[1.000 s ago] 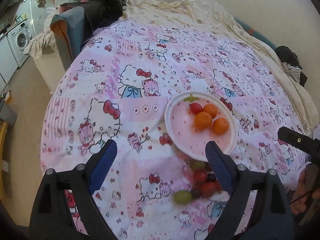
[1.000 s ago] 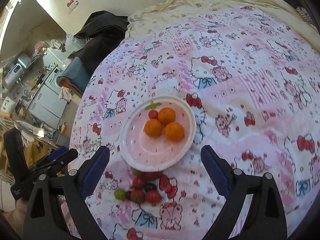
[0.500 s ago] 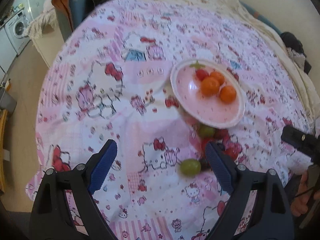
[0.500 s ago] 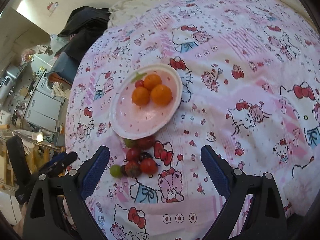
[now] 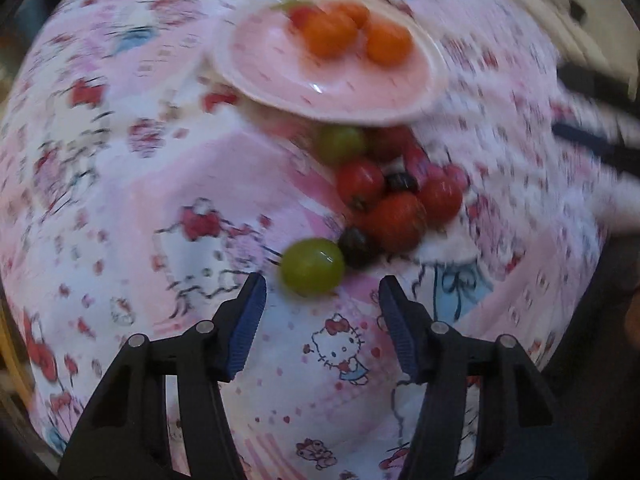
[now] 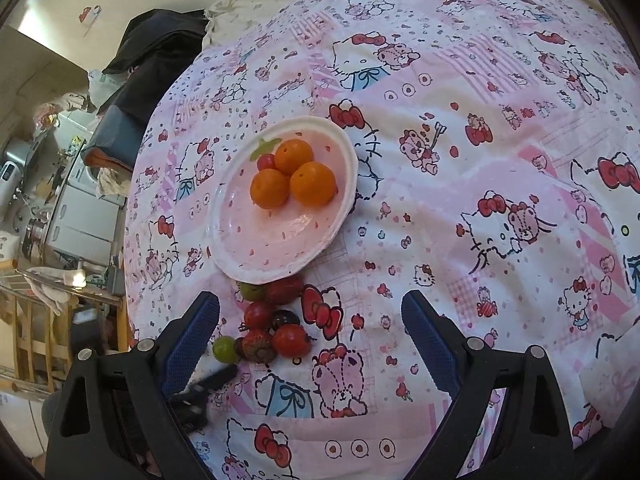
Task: Organize fruits
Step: 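Move both open tools back from the plate toward the remaining fruit, then grasp a green grape with the left tool while the right tool grasps a red cherry tomato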
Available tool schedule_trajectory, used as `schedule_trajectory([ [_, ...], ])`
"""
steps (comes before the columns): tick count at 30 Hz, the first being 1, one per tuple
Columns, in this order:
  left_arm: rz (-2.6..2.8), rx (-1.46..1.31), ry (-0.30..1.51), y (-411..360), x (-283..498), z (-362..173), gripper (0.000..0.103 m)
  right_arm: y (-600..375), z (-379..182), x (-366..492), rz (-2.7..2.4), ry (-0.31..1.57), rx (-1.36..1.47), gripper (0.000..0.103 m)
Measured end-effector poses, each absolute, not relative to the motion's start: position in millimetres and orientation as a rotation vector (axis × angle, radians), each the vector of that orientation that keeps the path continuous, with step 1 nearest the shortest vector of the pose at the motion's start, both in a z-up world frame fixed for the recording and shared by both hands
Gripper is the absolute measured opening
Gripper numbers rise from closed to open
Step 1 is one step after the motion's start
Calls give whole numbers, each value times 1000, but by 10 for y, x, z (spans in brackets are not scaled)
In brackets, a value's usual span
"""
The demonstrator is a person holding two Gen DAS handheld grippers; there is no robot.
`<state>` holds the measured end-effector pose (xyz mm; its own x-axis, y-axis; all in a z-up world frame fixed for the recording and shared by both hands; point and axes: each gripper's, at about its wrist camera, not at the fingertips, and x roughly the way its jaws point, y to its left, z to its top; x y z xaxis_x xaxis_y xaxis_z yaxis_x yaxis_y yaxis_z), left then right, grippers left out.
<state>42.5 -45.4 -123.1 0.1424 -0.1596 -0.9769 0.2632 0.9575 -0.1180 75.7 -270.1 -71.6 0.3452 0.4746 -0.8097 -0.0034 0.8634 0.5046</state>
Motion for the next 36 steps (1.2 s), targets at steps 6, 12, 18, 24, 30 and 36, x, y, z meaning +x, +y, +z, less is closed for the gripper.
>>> schedule_trajectory([
  [6, -465, 356, 1412, -575, 537, -1253, 55, -2674, -744, 770, 355, 1212, 481, 95],
  [12, -617, 468, 1417, -619, 630, -1308, 53, -2702, -717, 791, 355, 1204, 487, 95],
  [18, -719, 517, 1410, -738, 648, -1328, 38, -2754, -747, 806, 335, 1214, 497, 95],
  [24, -755, 528, 1408, -862, 678, -1316, 27, -2782, -762, 799, 320, 1216, 491, 95],
  [30, -626, 427, 1417, -769, 485, -1046, 27, -2800, -761, 791, 319, 1219, 480, 95],
  [36, -410, 129, 1394, -542, 395, -727, 27, -2630, -963, 806, 395, 1326, 476, 73],
])
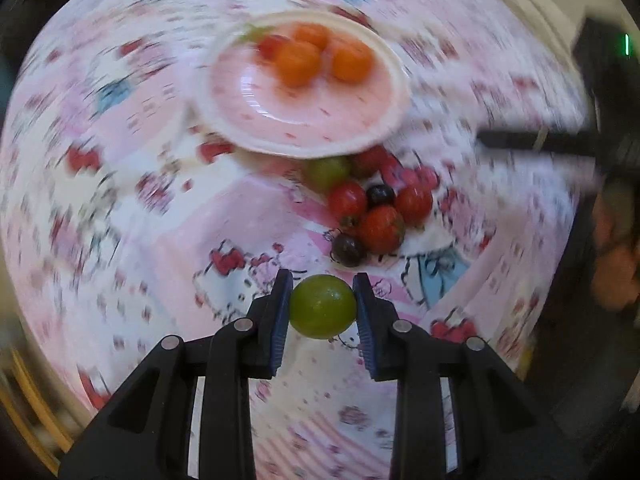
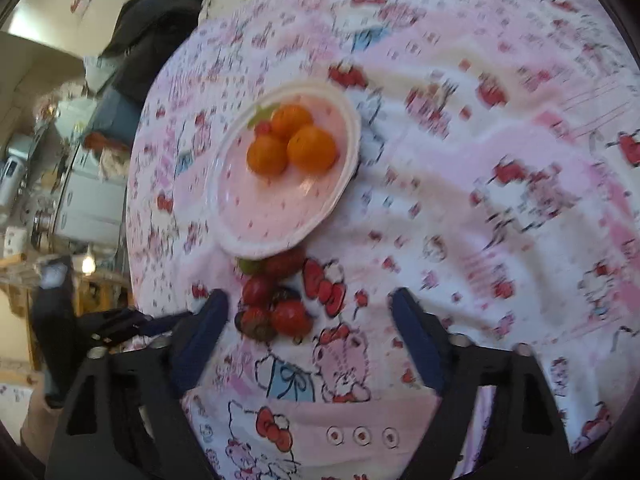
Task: Organize fruits
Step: 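Grasp a green grape with the left tool while the right tool grasps a red cherry tomato, then carry the grape with the left tool over the plate while the right tool carries the tomato there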
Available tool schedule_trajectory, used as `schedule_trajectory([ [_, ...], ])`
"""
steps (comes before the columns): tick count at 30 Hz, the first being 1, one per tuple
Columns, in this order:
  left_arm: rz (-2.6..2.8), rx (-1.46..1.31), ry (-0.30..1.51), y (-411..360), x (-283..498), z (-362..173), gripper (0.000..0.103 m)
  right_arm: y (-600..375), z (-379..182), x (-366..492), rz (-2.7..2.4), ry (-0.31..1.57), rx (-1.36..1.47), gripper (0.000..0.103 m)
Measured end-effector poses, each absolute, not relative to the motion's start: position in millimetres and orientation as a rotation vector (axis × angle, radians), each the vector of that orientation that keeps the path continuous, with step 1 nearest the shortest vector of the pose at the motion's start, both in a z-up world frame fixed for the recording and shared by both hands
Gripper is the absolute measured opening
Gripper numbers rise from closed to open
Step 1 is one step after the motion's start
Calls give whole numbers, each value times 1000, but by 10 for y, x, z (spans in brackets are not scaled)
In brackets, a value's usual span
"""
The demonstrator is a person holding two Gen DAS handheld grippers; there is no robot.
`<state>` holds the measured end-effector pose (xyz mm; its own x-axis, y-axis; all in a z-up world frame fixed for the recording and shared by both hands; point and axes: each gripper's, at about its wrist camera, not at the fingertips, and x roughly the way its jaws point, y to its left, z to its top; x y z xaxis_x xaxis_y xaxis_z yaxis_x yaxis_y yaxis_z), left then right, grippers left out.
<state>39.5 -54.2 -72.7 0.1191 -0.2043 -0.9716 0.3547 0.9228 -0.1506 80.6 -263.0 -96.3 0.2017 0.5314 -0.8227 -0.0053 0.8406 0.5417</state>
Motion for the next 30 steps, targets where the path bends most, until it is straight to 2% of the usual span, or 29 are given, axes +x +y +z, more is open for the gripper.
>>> schedule_trajectory([
  [1, -367, 79, 1383, -473, 410, -693, 27, -2590, -1003, 806, 408, 1341, 471, 65],
  [4, -268, -70, 1353, -198, 405, -646, 27, -2464, -1187, 835, 441, 1413, 488, 53],
  [9, -218, -136, 1306, -7, 411, -591, 27, -2376, -1424, 881, 427, 1485, 538, 51],
  [17, -177, -145, 1293, 45, 489, -607, 27, -2195, -1514, 902, 429, 1501, 493, 51],
  [20, -168, -137, 1289, 30, 517, -637, 27, -2148, -1525, 882, 423, 1496, 453, 46],
  [22, -167, -136, 1287, 22, 527, -645, 27, -2150, -1538, 878, 427, 1500, 451, 36],
  [30, -150, -112, 1269, 30, 523, -640, 27, -2218, -1434, 840, 458, 1459, 478, 35],
])
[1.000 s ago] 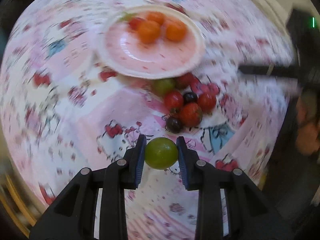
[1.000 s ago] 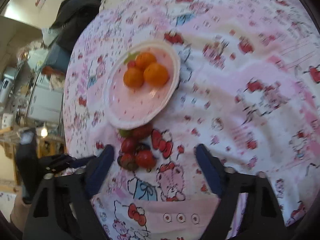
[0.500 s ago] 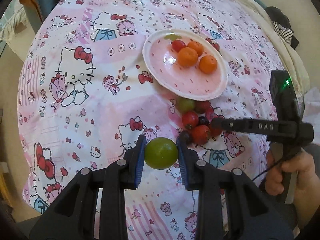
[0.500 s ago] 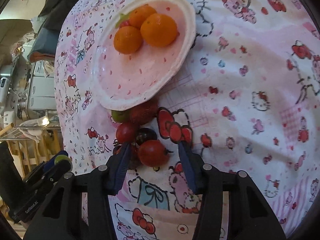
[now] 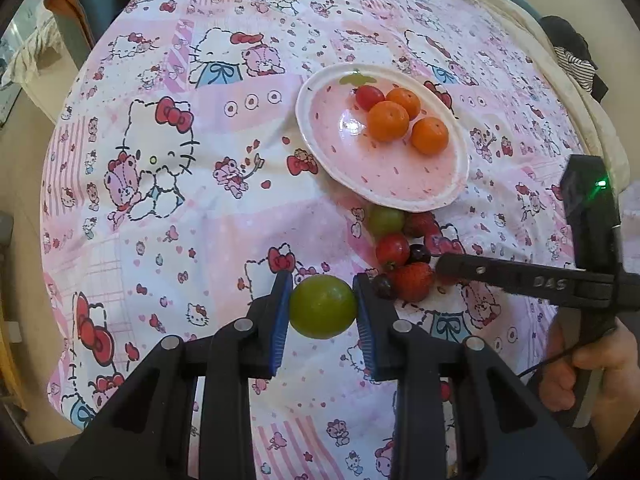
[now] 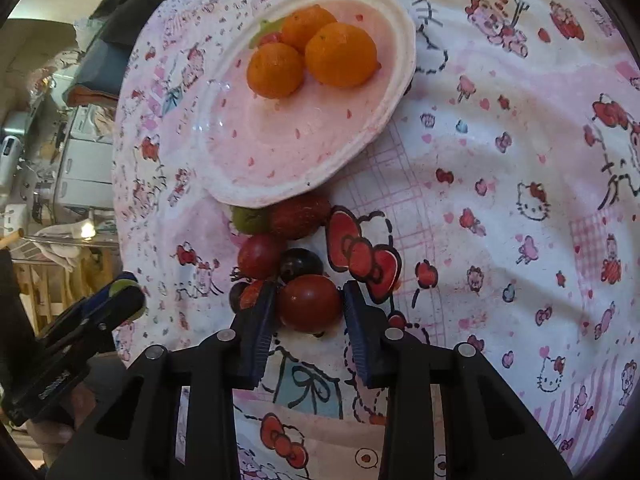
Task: Organize fruits
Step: 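Carry the grape with the left tool over the plate while the right tool carries the tomato there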
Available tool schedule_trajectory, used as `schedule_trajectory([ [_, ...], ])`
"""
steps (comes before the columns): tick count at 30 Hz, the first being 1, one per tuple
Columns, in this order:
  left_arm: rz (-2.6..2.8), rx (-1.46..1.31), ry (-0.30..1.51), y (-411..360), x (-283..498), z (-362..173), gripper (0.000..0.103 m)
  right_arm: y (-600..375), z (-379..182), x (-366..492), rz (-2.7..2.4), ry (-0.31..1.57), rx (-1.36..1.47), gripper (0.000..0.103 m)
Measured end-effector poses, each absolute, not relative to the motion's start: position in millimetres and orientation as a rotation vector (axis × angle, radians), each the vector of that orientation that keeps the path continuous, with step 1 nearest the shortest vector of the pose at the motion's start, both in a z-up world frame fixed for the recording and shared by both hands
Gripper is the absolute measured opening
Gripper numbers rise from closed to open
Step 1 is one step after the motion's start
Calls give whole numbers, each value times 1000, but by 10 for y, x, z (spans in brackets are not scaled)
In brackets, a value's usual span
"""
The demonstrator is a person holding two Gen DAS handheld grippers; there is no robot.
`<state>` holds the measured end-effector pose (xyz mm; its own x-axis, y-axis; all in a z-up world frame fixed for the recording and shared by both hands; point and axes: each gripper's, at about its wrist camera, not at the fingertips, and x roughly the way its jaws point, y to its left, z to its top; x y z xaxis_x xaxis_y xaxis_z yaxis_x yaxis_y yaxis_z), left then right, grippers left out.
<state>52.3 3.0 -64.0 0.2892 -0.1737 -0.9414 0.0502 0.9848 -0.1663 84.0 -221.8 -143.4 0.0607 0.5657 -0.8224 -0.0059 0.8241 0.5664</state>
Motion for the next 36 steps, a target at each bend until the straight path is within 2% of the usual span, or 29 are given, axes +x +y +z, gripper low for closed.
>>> schedule_trajectory([
  [15, -82, -107, 1214, 143, 533, -609, 27, -2627, -1118, 769, 420, 1337, 582, 35],
  [21, -39, -146, 1171, 268, 529, -536, 27, -2875, -851, 755, 418, 1220, 660, 35],
  [28, 26, -146, 1046, 393, 558, -233, 27, -3134, -368, 809, 420, 1037, 661, 35],
  [36, 27, -149, 959, 436, 784, 43, 27, -3203, -115, 1071, 473, 968, 687, 35],
])
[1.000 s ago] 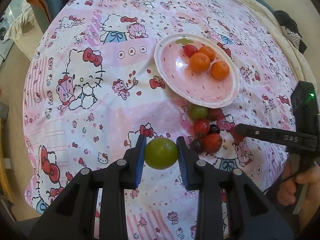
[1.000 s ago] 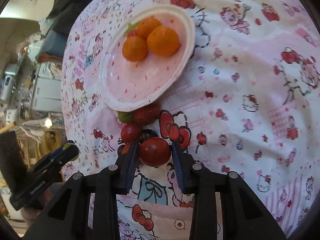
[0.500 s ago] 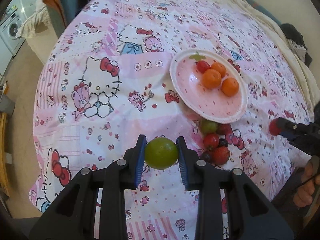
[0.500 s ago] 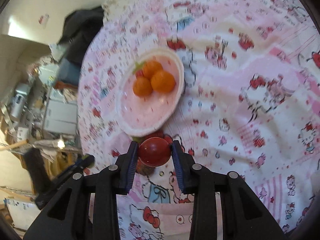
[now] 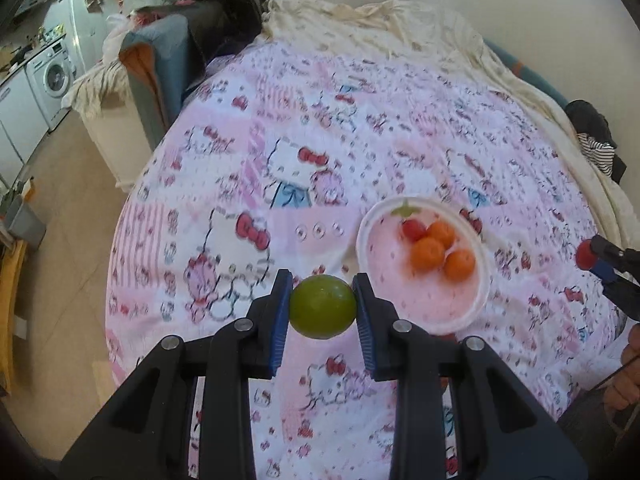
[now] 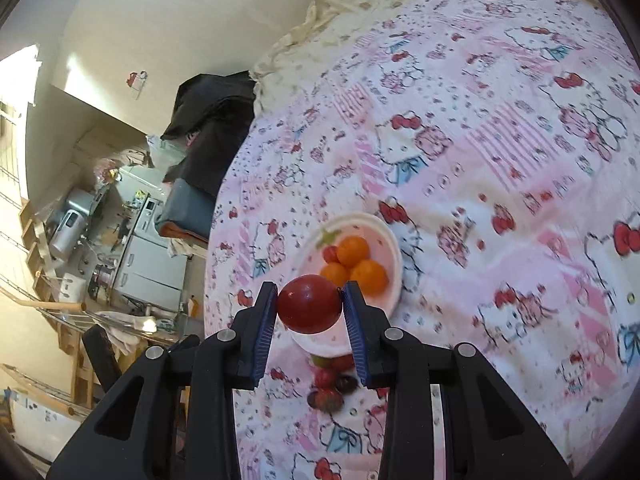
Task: Organize fruits
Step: 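Carry the grape with the left tool over the plate while the right tool carries the tomato there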
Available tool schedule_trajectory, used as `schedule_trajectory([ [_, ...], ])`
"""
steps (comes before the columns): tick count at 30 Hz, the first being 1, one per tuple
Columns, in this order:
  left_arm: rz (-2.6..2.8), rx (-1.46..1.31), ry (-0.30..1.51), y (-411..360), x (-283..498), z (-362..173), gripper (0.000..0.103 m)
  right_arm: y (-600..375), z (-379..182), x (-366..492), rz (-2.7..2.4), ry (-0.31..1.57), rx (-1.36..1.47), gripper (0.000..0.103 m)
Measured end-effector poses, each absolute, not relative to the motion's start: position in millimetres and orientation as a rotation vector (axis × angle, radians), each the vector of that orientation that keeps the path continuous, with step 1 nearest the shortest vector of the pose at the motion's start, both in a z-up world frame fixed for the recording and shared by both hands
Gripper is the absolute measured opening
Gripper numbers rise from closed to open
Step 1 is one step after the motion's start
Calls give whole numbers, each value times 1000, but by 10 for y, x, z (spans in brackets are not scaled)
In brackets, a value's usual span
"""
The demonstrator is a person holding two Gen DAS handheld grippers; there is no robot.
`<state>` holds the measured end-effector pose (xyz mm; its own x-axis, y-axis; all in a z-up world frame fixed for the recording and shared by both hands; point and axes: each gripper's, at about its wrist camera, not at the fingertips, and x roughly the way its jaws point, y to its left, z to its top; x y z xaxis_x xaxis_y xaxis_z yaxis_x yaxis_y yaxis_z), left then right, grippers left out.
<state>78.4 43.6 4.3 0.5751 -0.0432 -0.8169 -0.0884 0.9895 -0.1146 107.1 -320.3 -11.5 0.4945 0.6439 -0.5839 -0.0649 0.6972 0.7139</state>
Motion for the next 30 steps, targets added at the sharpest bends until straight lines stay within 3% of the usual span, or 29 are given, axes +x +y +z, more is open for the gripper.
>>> schedule_trajectory([
  [12, -15, -67, 939, 140, 1304, 16, 27, -2934, -202, 1587, 503, 1014, 604, 35],
  [30, -143, -16, 990, -201, 1882, -592, 27, -2631, -846, 2222, 480, 1187, 513, 35],
])
